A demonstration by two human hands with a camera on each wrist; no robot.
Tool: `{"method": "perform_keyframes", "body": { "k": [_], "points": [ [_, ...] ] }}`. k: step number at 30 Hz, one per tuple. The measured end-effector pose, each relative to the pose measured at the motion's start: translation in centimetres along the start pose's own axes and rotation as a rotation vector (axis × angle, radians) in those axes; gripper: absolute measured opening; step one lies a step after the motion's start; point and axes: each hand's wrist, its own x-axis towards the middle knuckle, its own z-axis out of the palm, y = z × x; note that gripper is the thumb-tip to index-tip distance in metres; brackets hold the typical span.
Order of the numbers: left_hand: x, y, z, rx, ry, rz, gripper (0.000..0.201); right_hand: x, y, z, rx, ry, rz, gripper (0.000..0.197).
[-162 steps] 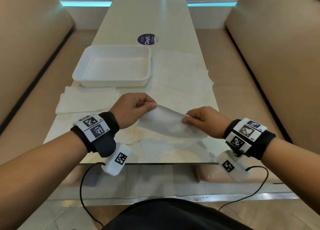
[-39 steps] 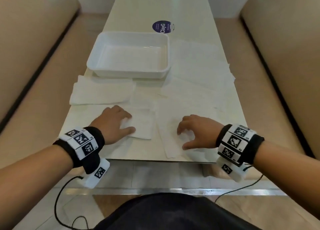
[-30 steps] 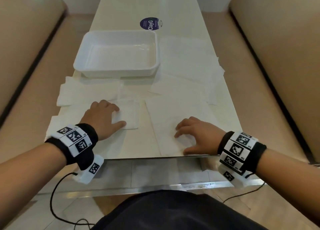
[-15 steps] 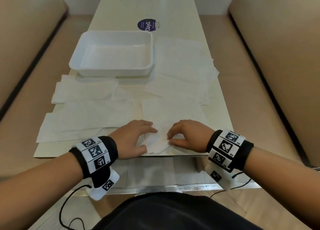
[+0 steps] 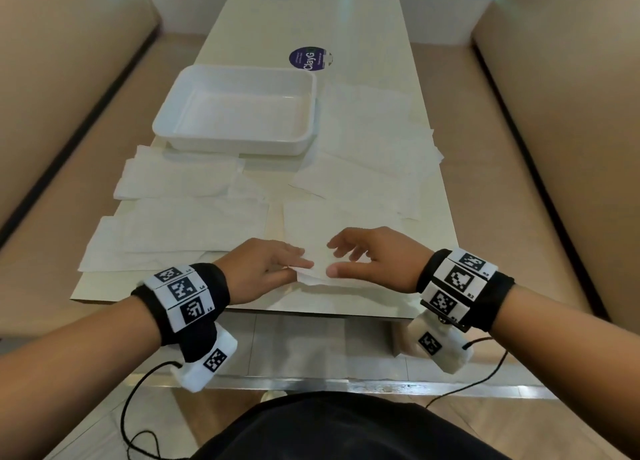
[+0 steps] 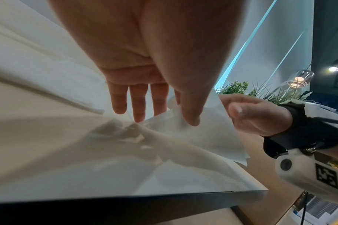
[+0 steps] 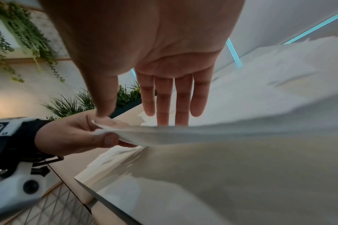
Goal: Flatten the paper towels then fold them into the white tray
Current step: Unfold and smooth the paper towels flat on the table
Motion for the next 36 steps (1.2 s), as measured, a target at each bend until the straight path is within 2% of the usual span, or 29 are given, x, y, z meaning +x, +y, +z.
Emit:
{"method": "perform_keyframes", "body": {
  "k": [4,8,9,12,13,15,16,19,22,27,29,32,33,36],
  "points": [
    [0.2,0.3,-0.4,-0.015,-0.061,-0.041,0.028,-0.1,0.4,0.0,-0.089,-0.014,-0.018,0.028],
    [0.4,0.6,-0.8,-0.069,-0.015,-0.098,0.028,-0.7,0.2,0.3,-0.01,-0.051,-0.02,0.038],
    [0.4,0.5,-0.8,-0.065,-0.02,-0.118,0.031,-0.7,0.1,0.4,-0.019,-0.044,-0.037,0.034],
    [0.4,0.4,-1.1,-0.048,-0.032,-0.159,0.062,-0.8,-0.1,0.4,-0.061,0.004,-0.065,0.024],
    [0.4,0.4,-1.1,-0.053,-0.038,-0.169,0.057,-0.8,0.0,0.4,-0.063,0.013,-0.061,0.024],
    [0.1,1.1,-1.4,-0.067,-0.045,-0.182,0.021,-0.8,0.1,0.3,-0.065,0.019,-0.053,0.025],
    [0.0,1.2,-1.5,-0.057,-0.042,-0.177,0.011,-0.8,0.2,0.3,-0.066,0.018,-0.048,0.024],
    [-0.4,0.8,-1.3,-0.003,-0.05,-0.174,0.036,-0.8,0.6,0.3,-0.057,0.012,-0.035,0.015],
    [-0.7,0.9,-1.2,-0.058,-0.042,-0.17,0.041,-0.6,0.6,0.5,-0.028,-0.006,-0.013,0.01],
    [-0.7,1.3,-1.3,-0.091,-0.047,-0.186,0.045,-0.2,0.5,0.3,0.011,0.009,-0.01,0.019],
    [-0.7,1.2,-1.2,-0.095,-0.045,-0.19,0.038,-0.1,0.6,0.2,0.051,0.011,-0.012,0.019],
    [-0.7,1.0,-1.2,-0.091,-0.018,-0.162,0.007,-0.1,0.7,0.0,0.091,0.012,-0.002,0.013],
    [-0.7,1.0,-1.2,-0.084,-0.01,-0.147,0.008,-0.1,0.8,0.0,0.086,0.012,0.002,0.012],
    [-0.5,0.5,-1.2,-0.096,0.0,-0.129,0.039,-0.3,1.1,0.0,0.066,0.009,-0.002,0.008]
  ]
}}
